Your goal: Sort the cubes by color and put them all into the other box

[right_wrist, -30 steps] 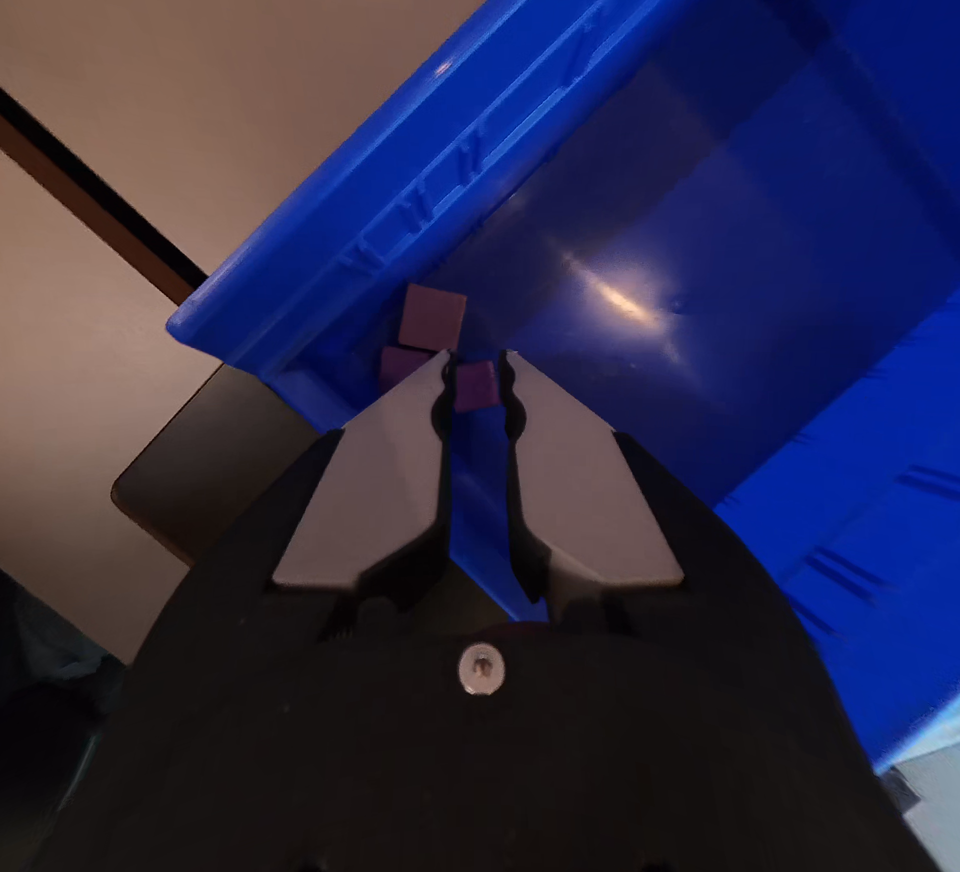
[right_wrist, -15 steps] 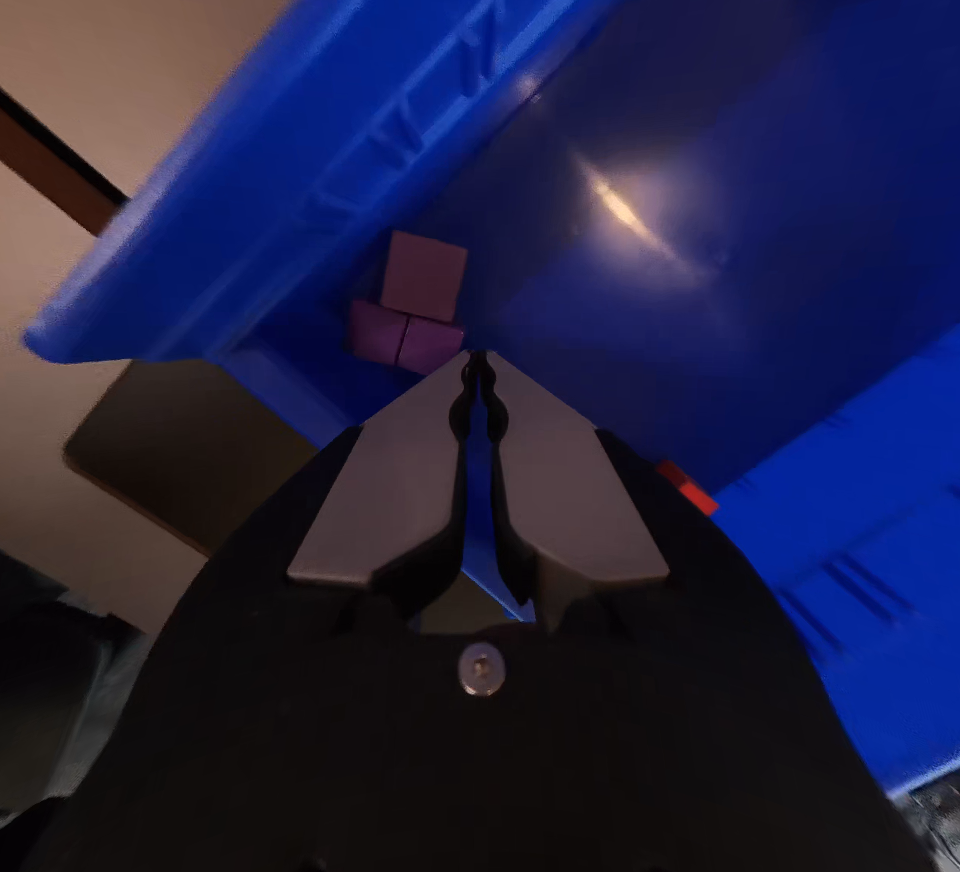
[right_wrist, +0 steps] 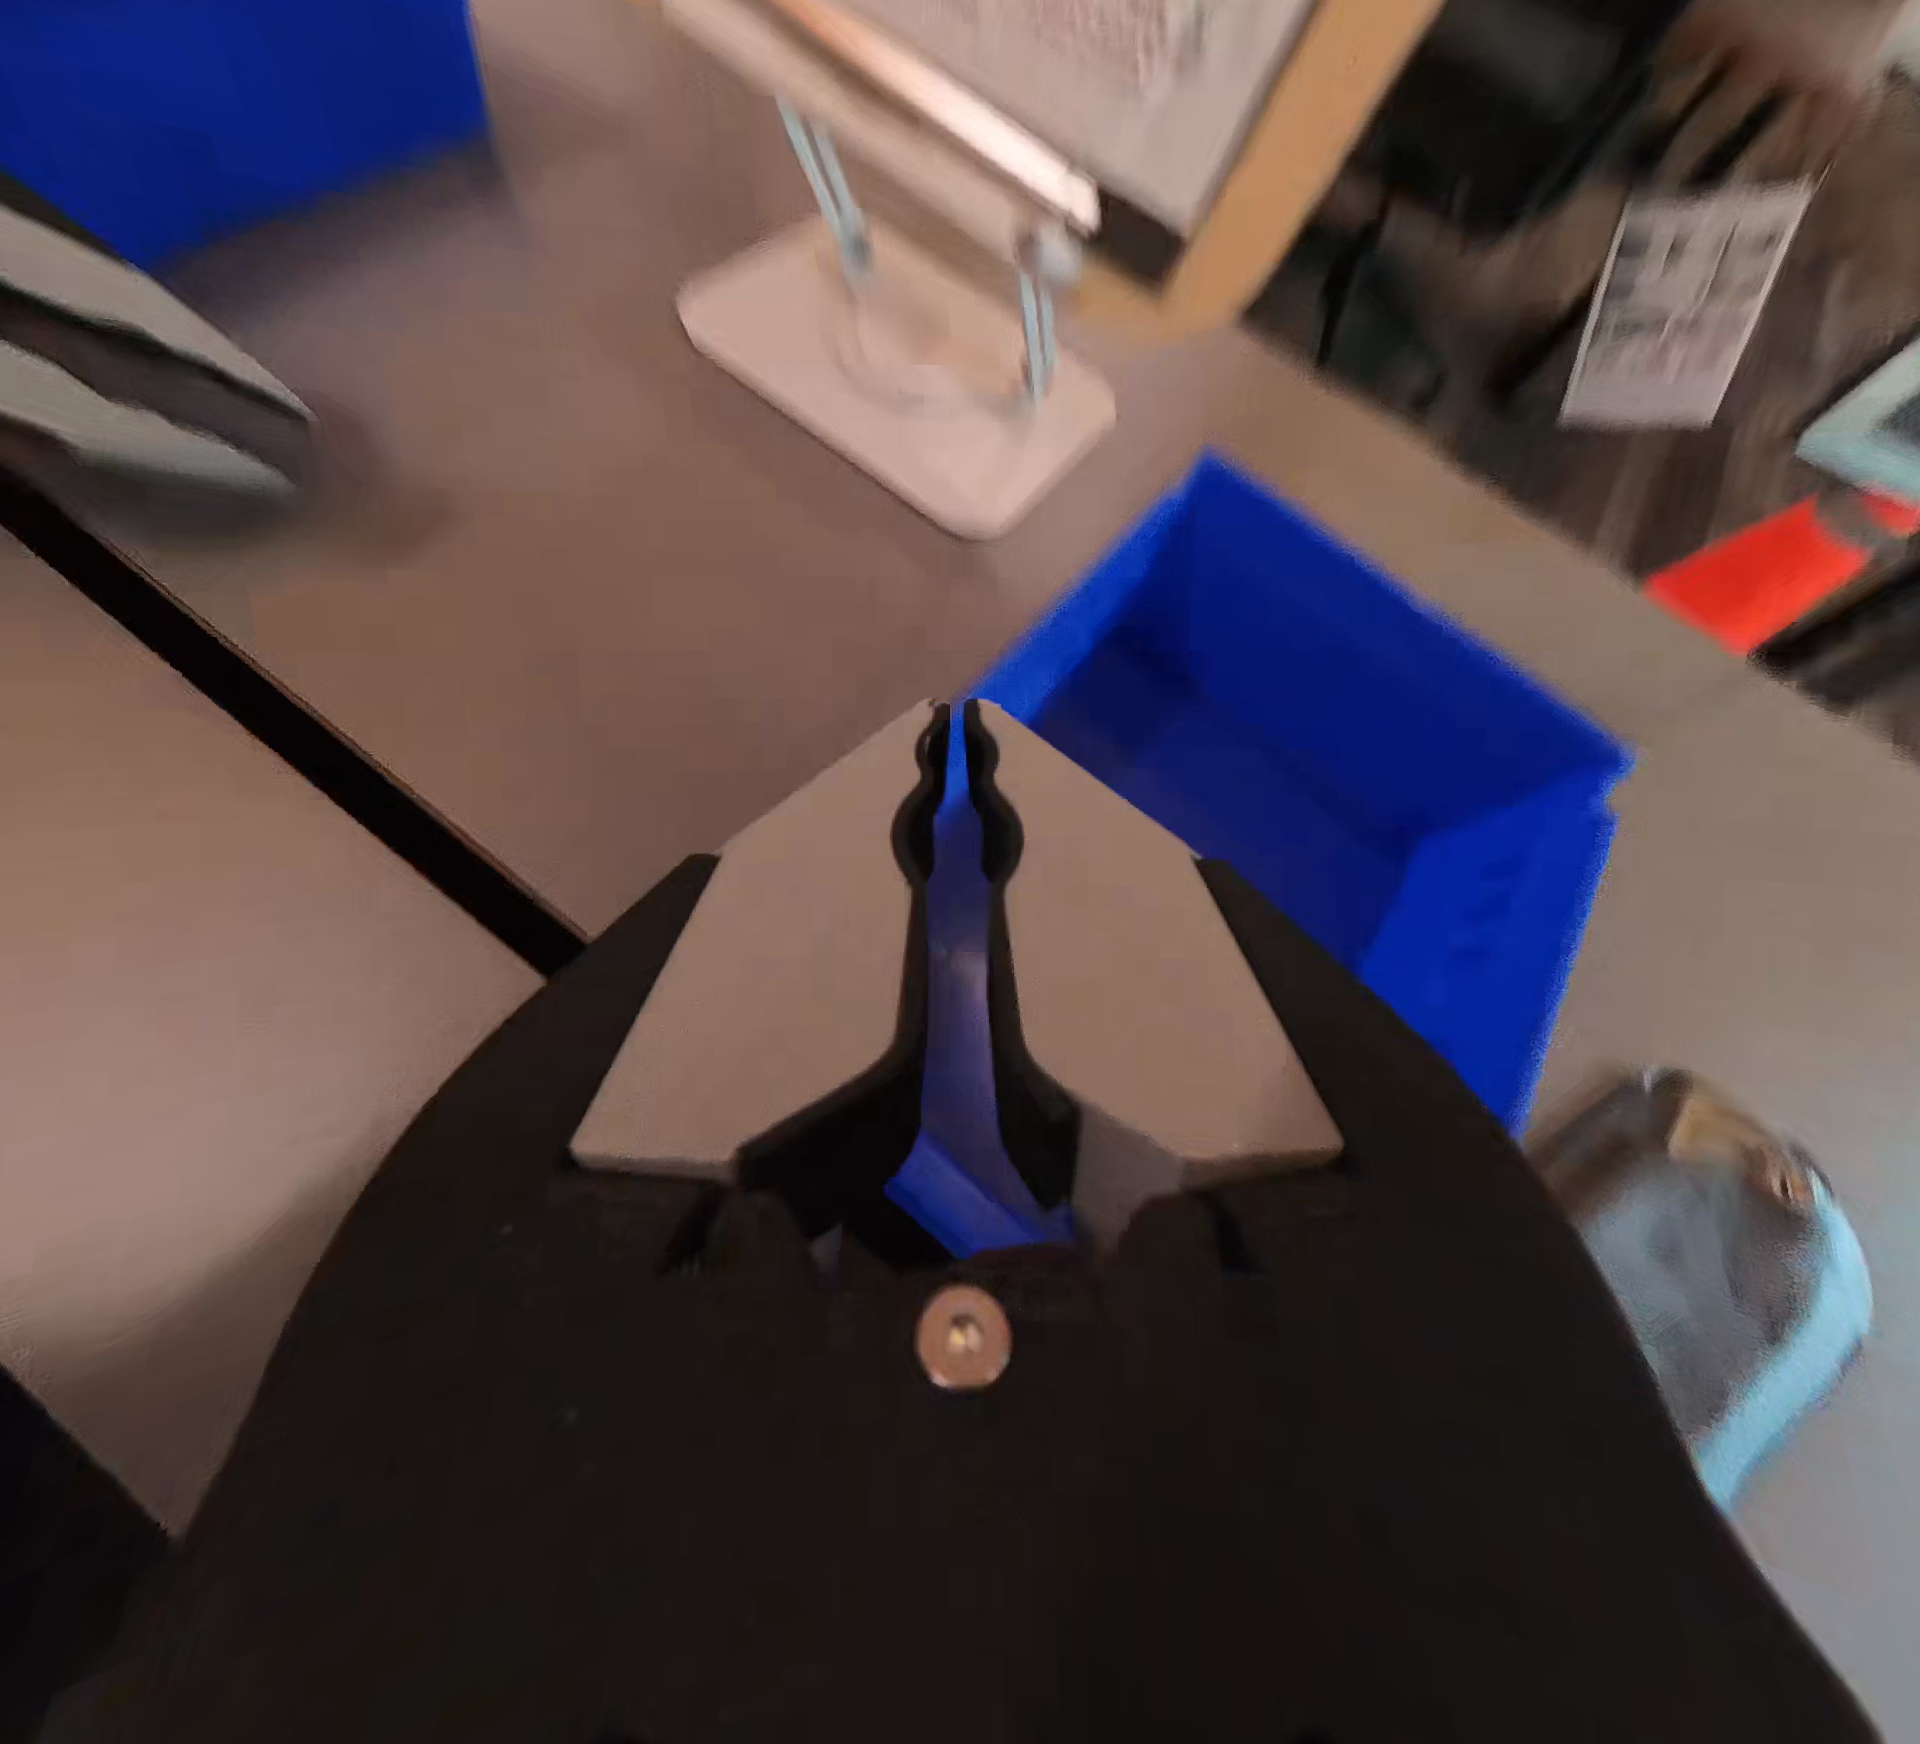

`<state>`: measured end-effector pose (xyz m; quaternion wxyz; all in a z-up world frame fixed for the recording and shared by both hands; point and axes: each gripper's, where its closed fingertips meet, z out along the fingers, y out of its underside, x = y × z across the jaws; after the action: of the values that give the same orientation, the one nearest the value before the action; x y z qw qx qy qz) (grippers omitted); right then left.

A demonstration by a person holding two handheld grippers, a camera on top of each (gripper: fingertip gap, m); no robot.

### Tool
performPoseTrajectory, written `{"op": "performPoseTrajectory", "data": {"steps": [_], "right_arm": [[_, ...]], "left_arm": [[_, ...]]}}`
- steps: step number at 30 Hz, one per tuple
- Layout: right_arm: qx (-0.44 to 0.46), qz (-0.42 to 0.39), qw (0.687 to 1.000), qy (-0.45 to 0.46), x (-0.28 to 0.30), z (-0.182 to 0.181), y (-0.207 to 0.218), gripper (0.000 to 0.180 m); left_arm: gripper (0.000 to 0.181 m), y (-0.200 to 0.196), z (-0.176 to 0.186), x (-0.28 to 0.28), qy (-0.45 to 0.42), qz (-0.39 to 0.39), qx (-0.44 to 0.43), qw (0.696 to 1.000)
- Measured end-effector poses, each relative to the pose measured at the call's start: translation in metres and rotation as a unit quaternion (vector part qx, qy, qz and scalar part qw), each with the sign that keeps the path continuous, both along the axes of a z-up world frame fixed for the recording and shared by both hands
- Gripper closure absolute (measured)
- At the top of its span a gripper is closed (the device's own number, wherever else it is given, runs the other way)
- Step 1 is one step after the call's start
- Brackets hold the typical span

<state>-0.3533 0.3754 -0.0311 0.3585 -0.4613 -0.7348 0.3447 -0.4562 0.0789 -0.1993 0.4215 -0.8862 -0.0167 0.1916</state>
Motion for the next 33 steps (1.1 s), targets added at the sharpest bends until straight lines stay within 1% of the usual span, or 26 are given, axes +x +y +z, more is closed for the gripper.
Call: {"op": "performPoseTrajectory", "data": {"steps": [2,4,6,7,8,10,12,15,17,19,21,24,27,29,33], "right_arm": [[-0.019,0.038,0.996,0.081,0.005,0.034,-0.041,0.179],[-0.045,0.097,0.988,0.110,0.009,0.045,-0.092,0.180],[-0.084,0.155,0.979,0.105,0.005,0.038,-0.143,0.180],[-0.093,0.171,0.976,0.098,-0.002,0.029,-0.165,0.179],[-0.088,0.172,0.977,0.093,-0.015,0.017,-0.180,0.177],[-0.067,0.151,0.983,0.084,-0.048,-0.014,-0.199,0.166],[-0.048,0.118,0.989,0.080,-0.086,-0.046,-0.207,0.159],[-0.055,0.075,0.992,0.081,-0.133,-0.087,-0.214,0.154],[-0.054,0.059,0.993,0.086,-0.154,-0.106,-0.215,0.152],[-0.018,0.048,0.994,0.095,-0.167,-0.119,-0.213,0.151],[0.018,0.046,0.993,0.106,-0.172,-0.124,-0.212,0.150],[0.034,0.059,0.992,0.104,-0.170,-0.129,-0.218,0.149],[0.059,0.060,0.990,0.113,-0.168,-0.130,-0.219,0.144],[0.067,0.061,0.989,0.119,-0.167,-0.129,-0.220,0.144],[0.048,0.061,0.992,0.101,-0.165,-0.132,-0.217,0.137]], "left_arm": [[0.156,0.000,0.001,-0.002,-0.006,0.007,0.004,1.000],[0.154,0.000,0.002,-0.001,-0.009,0.007,0.009,1.000],[0.150,0.001,0.003,-0.001,-0.008,0.007,0.013,1.000],[0.145,0.002,0.004,-0.001,-0.009,0.009,0.016,1.000],[0.137,0.001,0.004,-0.002,-0.011,0.014,0.018,1.000],[0.124,0.001,0.004,-0.005,-0.013,0.025,0.018,0.999],[0.113,0.000,0.005,-0.008,-0.001,0.036,0.017,0.999],[0.110,0.001,0.003,-0.003,-0.011,0.030,0.012,0.999],[0.111,0.004,0.007,0.006,-0.029,0.012,0.019,0.999],[0.111,0.009,0.022,0.019,-0.046,-0.015,0.054,0.997],[0.112,0.014,0.046,0.039,-0.070,-0.063,0.109,0.990],[0.106,0.006,0.083,0.046,-0.092,-0.077,0.185,0.975],[0.104,-0.015,0.114,0.025,-0.089,-0.029,0.250,0.964],[0.104,-0.034,0.129,0.006,-0.072,0.012,0.282,0.956],[0.107,-0.076,0.152,-0.032,-0.067,0.099,0.347,0.930]]}}
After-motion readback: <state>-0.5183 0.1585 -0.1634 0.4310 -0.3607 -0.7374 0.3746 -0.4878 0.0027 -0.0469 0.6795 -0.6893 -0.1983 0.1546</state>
